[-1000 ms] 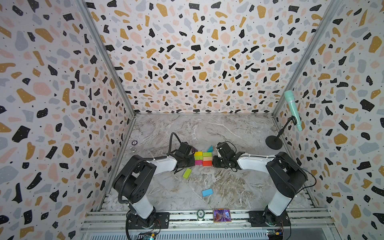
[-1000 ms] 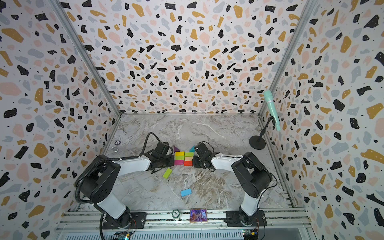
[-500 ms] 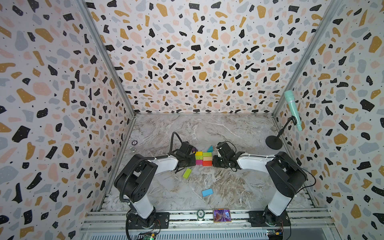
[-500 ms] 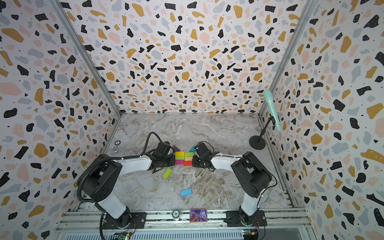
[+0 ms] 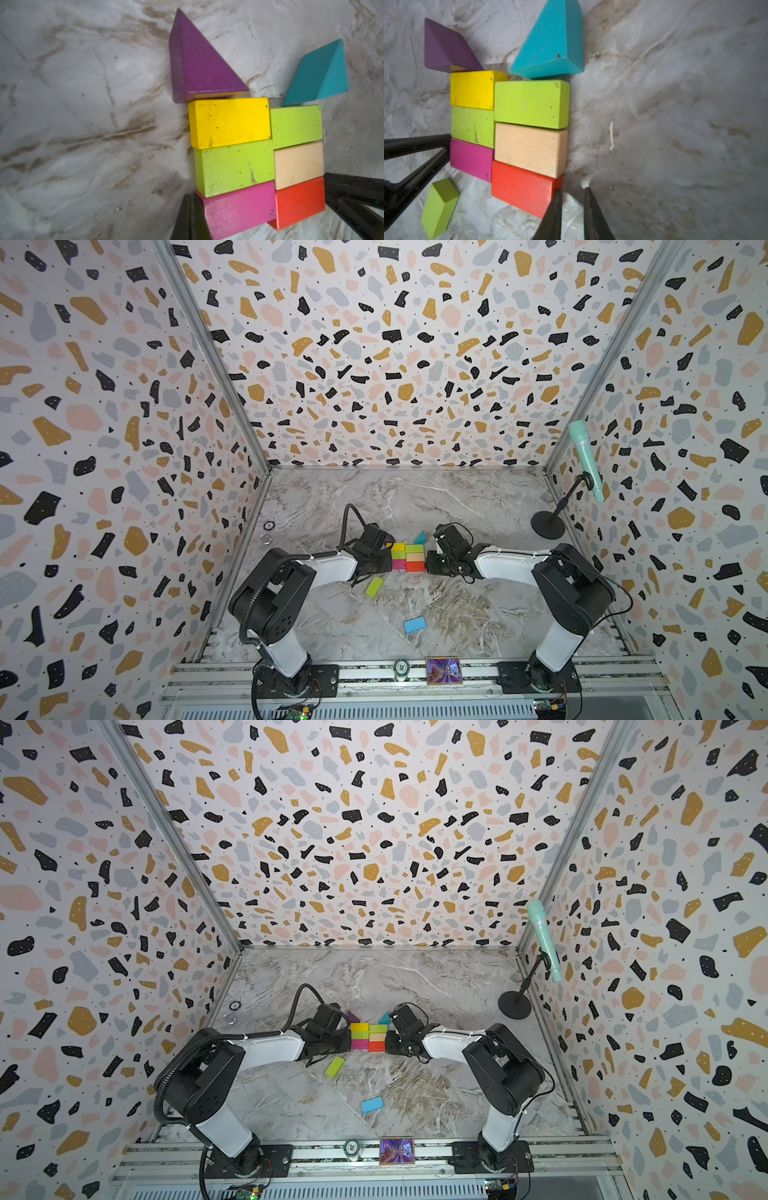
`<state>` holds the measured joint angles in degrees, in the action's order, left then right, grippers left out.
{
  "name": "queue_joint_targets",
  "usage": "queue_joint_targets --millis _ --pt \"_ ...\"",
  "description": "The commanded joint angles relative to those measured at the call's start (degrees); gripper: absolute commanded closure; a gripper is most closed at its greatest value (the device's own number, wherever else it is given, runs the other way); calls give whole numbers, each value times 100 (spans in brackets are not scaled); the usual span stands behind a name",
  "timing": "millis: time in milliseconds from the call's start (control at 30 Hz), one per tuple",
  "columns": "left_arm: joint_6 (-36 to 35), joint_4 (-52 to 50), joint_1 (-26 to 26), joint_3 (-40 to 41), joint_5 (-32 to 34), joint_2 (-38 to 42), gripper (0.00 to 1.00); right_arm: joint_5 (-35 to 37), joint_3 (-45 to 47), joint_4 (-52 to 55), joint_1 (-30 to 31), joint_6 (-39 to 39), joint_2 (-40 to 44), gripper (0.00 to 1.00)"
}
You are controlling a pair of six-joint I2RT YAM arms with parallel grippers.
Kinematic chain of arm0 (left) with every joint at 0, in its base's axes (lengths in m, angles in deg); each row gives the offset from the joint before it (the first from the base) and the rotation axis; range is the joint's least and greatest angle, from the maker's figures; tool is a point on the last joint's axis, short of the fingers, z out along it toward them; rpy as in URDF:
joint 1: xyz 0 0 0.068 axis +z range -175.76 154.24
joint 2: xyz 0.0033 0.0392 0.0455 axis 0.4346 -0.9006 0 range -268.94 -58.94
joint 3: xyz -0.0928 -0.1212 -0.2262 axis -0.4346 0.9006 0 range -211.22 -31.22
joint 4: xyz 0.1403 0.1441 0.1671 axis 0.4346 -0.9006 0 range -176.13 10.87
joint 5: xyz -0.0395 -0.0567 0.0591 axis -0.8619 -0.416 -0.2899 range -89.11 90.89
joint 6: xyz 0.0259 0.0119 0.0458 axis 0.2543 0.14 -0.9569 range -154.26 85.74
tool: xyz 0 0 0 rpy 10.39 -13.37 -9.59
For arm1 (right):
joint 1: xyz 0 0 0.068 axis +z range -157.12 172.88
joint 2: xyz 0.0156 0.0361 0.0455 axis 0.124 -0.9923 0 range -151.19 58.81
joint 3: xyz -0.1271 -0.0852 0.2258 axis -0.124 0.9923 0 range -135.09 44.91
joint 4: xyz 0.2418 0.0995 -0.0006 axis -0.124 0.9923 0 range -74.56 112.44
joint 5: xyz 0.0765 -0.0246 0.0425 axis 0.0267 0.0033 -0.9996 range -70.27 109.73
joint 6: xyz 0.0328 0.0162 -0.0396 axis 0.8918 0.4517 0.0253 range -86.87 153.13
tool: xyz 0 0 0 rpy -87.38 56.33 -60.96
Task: Assemble a carrot with building blocks
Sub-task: Assemble the building block at the center of the board, then adjust the building block at the center of the board.
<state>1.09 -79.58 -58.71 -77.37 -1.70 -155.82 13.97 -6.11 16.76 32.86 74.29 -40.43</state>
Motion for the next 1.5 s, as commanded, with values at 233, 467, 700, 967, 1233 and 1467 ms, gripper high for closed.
queue_joint_targets --millis 233,467,700,967,1233,1467 --pt "112 -178 -54 160 170 170 97 206 350 209 -8 181 757 79" --pt "224 -263 -45 271 530 689 98 344 468 408 325 221 1013 78" --pt "358 -232 16 472 954 1368 97 330 589 270 632 485 919 78" --pt "376 -202 61 594 871 1427 96 205 413 34 651 546 481 79" --pt "389 -142 61 620 806 1314 96 111 278 -79 618 566 217 79" --pt "390 -96 61 589 733 1198 96 16 287 -255 536 696 113 79"
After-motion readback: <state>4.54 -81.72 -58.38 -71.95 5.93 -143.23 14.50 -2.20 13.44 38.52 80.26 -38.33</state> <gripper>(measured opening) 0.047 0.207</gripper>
